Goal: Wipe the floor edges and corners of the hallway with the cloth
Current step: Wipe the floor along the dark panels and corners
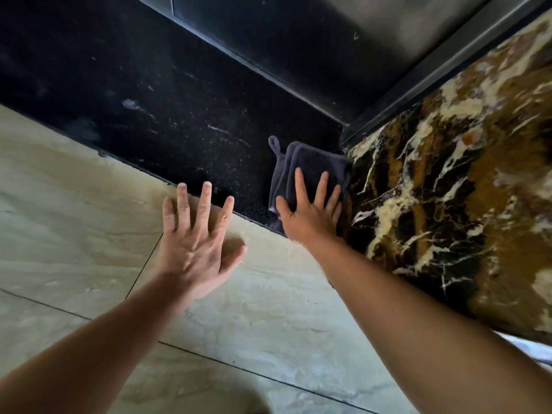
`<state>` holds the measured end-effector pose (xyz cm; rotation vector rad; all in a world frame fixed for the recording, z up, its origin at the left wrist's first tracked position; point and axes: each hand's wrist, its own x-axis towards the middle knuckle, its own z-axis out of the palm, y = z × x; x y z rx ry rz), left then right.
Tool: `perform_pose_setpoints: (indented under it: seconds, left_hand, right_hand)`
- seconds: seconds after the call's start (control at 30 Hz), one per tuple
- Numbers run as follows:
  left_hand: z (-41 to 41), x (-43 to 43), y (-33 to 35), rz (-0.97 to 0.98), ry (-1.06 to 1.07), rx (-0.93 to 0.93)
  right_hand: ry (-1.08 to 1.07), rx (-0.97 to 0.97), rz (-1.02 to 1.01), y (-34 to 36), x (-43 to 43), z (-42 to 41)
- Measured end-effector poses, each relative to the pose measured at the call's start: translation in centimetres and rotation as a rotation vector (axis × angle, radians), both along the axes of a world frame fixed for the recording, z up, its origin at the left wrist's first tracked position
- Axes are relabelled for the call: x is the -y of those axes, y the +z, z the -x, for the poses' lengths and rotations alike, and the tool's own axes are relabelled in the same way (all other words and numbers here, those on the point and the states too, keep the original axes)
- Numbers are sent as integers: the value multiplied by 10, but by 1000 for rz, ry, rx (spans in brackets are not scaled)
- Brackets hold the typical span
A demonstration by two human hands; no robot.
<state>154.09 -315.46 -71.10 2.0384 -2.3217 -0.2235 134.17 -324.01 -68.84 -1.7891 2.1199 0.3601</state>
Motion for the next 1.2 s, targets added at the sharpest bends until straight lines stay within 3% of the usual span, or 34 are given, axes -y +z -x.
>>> perform_pose_setpoints:
  seconds: [0.1, 0.17, 0.33, 0.4, 0.5, 0.6, 0.67, 0.73, 0.9, 0.97, 1.2]
  left_hand:
    - [-1, 3, 1, -16, -15, 19]
    - [-1, 1, 2, -47, -13, 38]
    - [3, 3, 10, -107, 11, 6]
    - [4, 4, 9, -102, 18, -19]
    - [5, 5, 7, -62, 9, -3]
    - [4, 6, 3, -76, -1, 46]
    - [3, 5, 6, -122, 8, 75]
    - [4, 7, 13, -133, 19, 87]
    - [2, 11, 18, -219, -2, 102]
    - [3, 11, 21, -200, -6, 91]
    - [-3, 12, 31, -261, -27, 124]
  right_hand:
    - [-57, 37, -28, 6, 63, -1]
    - [-37, 52, -31, 9, 58, 3]
    - [82, 38, 81, 9, -119, -5]
    - [69, 31, 43, 1, -136, -6]
    - [35, 60, 177, -11, -53, -13]
    - [21, 65, 27, -12, 57, -17]
    - [2, 58, -46, 0, 82, -15]
    - [45, 56, -39, 6, 57, -8]
    - [222, 2, 89, 11, -153, 8]
    - [270, 12, 64, 10, -184, 16]
    - [72, -29, 139, -6, -48, -7]
